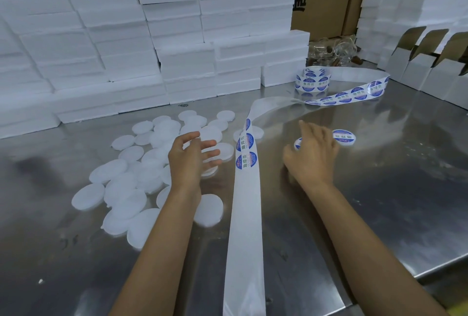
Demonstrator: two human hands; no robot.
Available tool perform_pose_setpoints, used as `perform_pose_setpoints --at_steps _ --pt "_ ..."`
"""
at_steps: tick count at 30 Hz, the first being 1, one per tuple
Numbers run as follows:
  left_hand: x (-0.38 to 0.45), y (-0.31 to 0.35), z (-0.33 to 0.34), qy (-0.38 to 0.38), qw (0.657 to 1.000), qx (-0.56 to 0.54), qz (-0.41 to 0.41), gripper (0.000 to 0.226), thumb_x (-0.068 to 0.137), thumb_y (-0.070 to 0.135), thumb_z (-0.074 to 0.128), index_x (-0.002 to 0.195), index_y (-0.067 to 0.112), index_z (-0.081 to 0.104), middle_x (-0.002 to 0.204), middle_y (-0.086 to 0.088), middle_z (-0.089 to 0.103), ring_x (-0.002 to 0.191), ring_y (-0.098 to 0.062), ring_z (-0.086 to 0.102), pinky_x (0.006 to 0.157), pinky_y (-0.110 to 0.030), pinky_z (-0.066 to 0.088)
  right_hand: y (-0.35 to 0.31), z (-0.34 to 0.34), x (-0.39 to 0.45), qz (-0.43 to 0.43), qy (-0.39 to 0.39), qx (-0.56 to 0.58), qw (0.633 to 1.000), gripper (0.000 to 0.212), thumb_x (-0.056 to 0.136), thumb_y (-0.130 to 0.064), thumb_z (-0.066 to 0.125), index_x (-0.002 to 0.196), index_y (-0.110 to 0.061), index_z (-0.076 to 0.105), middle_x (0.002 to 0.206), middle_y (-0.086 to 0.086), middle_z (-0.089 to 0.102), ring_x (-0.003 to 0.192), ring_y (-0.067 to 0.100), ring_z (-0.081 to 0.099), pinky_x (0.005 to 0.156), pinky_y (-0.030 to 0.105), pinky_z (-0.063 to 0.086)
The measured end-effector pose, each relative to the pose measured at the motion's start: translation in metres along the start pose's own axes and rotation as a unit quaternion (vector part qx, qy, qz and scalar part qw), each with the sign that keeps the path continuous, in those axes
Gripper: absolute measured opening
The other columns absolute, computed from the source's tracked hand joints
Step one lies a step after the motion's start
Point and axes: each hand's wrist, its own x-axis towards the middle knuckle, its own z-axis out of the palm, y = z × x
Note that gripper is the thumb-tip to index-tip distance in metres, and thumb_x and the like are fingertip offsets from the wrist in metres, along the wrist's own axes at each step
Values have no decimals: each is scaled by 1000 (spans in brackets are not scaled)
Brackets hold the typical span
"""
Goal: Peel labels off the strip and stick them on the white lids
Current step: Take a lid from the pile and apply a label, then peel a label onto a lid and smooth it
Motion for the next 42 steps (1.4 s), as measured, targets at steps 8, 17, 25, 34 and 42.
perform_pose_setpoints --at_steps 8,17,25,34,42 --pt "7 -3 2 -3 1000 25 0 23 105 14 44 121 21 59 90 2 74 77 -20 74 55 -22 57 -33 40 41 -106 -204 102 968 47 95 -24 56 139 -12 47 141 9 51 129 26 43 108 37 35" --pt "10 -6 3 -22 999 34 -11 20 103 14 47 116 21 61 87 2 74 73 -17 72 50 -19 55 -24 62 48 -41 -127 203 970 26 88 -23 69 109 -12 58 113 3 59 110 22 52 90 30 42" --pt "5 -5 10 -73 996 43 -20 18 102 25 53 118 20 60 102 -4 74 80 -19 75 66 -26 61 -50 18 1 -75 13 352 933 43 83 -26 74 117 -24 48 114 -14 53 104 5 51 86 11 39" --pt "-1 -3 7 -150 987 -48 -38 45 99 -6 44 134 21 54 123 -17 67 101 -33 73 89 -43 60 -61 15 -23 -161 -55 307 936 39 84 -32 65 120 -24 54 108 -15 57 107 7 51 95 33 45" --pt "2 -8 9 -110 993 30 18 44 99 8 58 124 43 49 103 3 68 75 -11 75 55 -18 55 -44 26 -3 50 -223 328 916 68 82 -12 74 133 -32 33 97 -2 70 92 14 68 86 35 56"
